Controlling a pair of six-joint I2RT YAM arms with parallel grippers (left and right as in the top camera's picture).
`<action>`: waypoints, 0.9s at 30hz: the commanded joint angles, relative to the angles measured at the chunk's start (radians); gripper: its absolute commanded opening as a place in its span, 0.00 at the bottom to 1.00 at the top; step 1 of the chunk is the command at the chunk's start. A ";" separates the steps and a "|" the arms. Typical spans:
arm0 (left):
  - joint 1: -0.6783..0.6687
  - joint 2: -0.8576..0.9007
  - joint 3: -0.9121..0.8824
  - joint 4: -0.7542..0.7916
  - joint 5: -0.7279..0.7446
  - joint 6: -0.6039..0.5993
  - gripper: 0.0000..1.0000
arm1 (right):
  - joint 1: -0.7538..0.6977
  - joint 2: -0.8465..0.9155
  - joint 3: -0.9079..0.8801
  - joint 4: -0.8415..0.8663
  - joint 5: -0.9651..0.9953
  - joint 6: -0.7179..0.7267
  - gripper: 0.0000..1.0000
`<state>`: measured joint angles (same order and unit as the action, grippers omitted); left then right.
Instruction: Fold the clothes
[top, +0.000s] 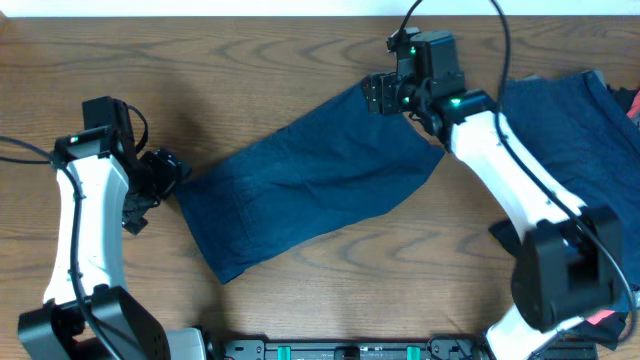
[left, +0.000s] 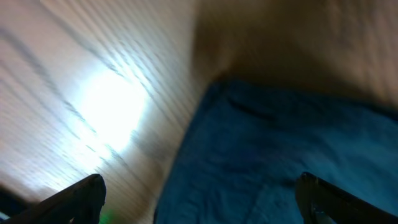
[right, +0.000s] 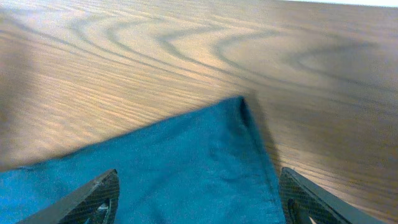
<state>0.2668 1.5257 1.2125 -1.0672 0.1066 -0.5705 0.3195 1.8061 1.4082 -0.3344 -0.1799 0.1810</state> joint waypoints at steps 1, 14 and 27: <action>0.002 -0.002 -0.016 -0.008 0.105 0.046 0.98 | 0.021 -0.035 0.013 -0.035 -0.139 -0.003 0.78; 0.002 0.012 -0.359 0.214 0.255 0.167 0.98 | 0.076 0.034 0.002 -0.202 -0.104 -0.003 0.78; 0.002 0.012 -0.535 0.449 0.331 0.181 0.44 | 0.076 0.042 0.002 -0.217 -0.105 -0.003 0.75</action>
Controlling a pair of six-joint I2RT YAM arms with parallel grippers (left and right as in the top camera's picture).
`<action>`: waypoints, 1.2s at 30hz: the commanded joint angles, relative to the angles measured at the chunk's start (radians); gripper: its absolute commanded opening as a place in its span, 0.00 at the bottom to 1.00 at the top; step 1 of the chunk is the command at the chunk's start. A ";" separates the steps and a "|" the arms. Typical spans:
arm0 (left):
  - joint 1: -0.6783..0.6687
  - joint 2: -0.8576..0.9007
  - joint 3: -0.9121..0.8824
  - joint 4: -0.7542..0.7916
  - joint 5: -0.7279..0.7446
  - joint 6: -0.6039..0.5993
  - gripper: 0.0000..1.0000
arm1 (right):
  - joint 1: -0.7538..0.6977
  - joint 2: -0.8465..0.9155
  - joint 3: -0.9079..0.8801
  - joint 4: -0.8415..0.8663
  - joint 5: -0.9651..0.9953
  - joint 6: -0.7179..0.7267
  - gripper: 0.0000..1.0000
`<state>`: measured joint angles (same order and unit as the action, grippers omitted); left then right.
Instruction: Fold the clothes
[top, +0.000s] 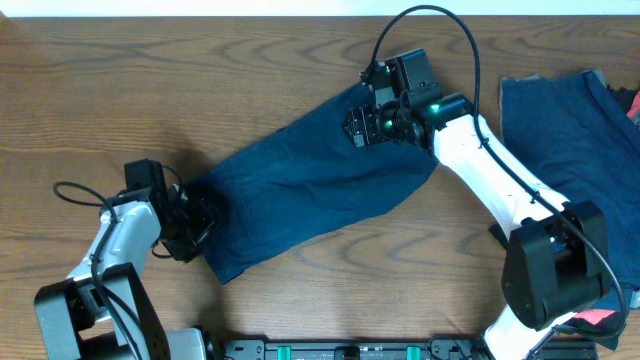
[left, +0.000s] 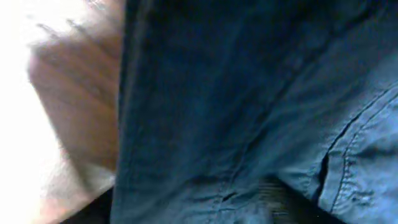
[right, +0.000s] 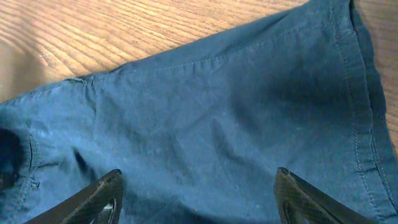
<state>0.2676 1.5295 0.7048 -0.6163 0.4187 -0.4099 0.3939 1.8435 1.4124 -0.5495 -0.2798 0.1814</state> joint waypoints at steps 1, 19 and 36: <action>0.002 0.008 -0.027 -0.002 0.019 0.021 0.30 | 0.001 0.005 -0.003 -0.002 -0.005 -0.003 0.74; 0.002 -0.004 0.504 -0.538 -0.169 0.103 0.06 | 0.153 0.042 -0.003 -0.016 -0.101 -0.034 0.01; 0.001 -0.003 0.792 -0.661 -0.036 0.099 0.06 | 0.526 0.333 -0.003 0.195 -0.237 0.062 0.01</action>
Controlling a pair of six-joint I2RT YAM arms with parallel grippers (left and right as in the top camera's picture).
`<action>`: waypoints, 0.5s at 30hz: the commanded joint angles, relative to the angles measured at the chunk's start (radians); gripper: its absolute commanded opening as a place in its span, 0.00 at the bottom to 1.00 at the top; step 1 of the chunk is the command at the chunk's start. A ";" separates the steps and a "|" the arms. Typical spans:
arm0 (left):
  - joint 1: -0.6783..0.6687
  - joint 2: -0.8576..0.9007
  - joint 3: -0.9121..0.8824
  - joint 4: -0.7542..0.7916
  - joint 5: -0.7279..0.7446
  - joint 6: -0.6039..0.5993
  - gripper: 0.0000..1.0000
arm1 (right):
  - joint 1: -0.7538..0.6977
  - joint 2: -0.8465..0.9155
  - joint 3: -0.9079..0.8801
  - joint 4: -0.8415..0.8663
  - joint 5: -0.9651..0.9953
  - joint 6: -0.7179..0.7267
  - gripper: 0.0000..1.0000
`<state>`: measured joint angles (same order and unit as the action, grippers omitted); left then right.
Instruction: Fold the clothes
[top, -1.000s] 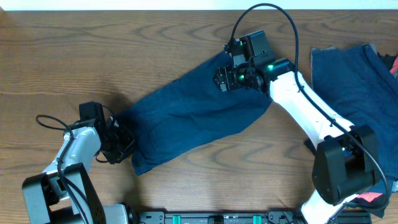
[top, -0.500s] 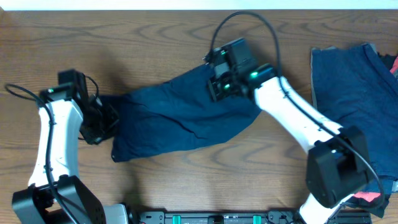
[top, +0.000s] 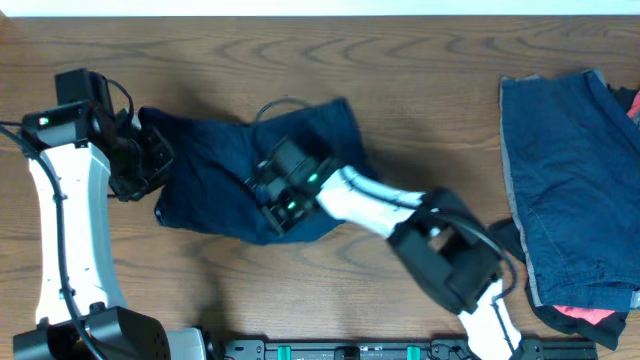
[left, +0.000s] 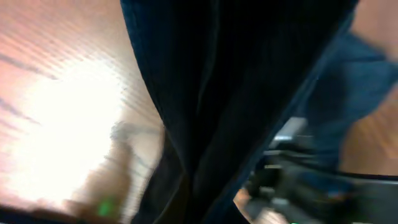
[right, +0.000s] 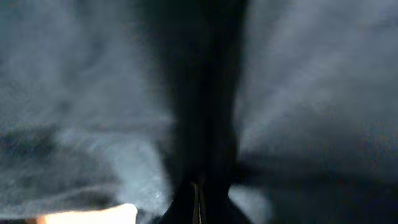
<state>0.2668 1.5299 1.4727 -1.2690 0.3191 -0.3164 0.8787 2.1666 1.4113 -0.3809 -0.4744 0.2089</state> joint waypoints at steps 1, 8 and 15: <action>0.002 -0.004 0.024 -0.015 0.075 0.006 0.06 | 0.055 0.011 -0.002 0.050 -0.024 0.047 0.01; 0.002 -0.004 0.024 -0.026 0.085 0.006 0.06 | 0.030 -0.010 0.007 0.064 0.029 0.067 0.02; -0.016 -0.004 0.024 -0.033 0.085 0.006 0.06 | -0.164 -0.180 0.012 -0.139 0.157 0.046 0.04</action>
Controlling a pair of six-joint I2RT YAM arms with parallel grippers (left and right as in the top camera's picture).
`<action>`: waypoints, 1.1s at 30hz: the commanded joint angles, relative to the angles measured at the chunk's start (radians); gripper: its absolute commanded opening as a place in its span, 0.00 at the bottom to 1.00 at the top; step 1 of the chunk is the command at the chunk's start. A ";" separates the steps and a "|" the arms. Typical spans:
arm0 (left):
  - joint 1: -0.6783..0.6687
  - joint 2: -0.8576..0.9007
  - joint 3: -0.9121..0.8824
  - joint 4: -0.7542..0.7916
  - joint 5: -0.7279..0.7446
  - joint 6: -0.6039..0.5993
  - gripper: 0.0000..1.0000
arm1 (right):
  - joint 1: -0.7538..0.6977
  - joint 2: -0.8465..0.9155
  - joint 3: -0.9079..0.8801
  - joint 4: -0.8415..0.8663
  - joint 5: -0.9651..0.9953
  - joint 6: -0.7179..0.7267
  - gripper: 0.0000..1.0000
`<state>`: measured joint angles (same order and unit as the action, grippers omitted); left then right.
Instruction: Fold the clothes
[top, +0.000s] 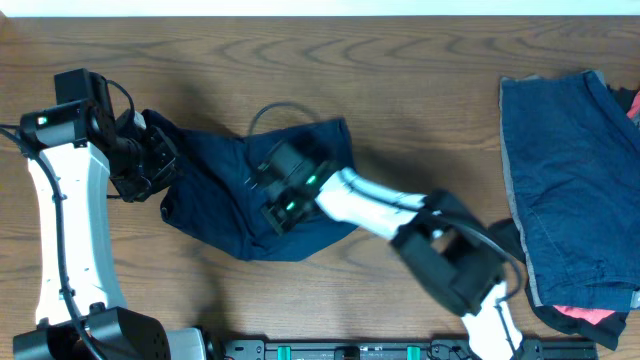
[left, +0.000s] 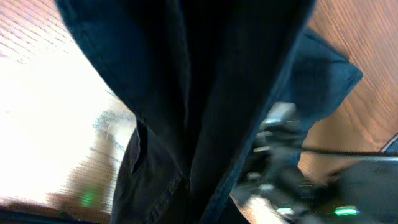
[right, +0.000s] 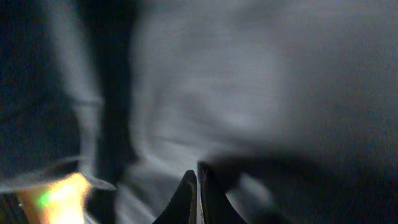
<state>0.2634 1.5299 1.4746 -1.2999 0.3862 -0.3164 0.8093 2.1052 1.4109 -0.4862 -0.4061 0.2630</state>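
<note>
A dark blue garment (top: 215, 205) lies bunched and doubled over at the left middle of the wooden table (top: 420, 60). My left gripper (top: 158, 160) is at its left end, shut on the cloth. In the left wrist view the garment (left: 236, 74) hangs dark across the frame and hides the fingers. My right gripper (top: 276, 196) is pressed into the middle of the bunch. In the right wrist view its fingertips (right: 196, 186) are closed together, with grey-blue cloth (right: 261, 81) all round them.
A pile of lighter blue clothes (top: 570, 170) lies at the right edge, with a pink-red piece (top: 592, 316) under its near corner. The arms' black mounting rail (top: 350, 350) runs along the front edge. The right arm (top: 380, 215) stretches across the table's middle.
The bunched garment's lower fold now reaches further toward the front edge. My left gripper has shifted slightly right. Both grippers remain shut on the cloth.
The garment first lay stretched flat on a diagonal, with both grippers open at its ends. Then the left gripper was down at the lower left end and the right over the upper right corner. By 0.5 s ago both held cloth and the garment was doubled over at the left.
</note>
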 joint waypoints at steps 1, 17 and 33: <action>-0.023 -0.004 0.022 -0.002 0.018 0.006 0.06 | -0.130 -0.141 0.012 -0.069 0.107 -0.025 0.04; -0.151 -0.004 0.022 0.025 0.026 -0.063 0.06 | -0.314 -0.054 -0.047 -0.292 0.123 -0.160 0.01; -0.319 -0.004 0.022 0.203 0.208 -0.213 0.06 | -0.297 0.040 -0.085 -0.286 0.193 -0.121 0.01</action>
<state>0.0040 1.5299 1.4746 -1.1271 0.5331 -0.4526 0.4961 2.0647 1.3621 -0.7715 -0.2646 0.1261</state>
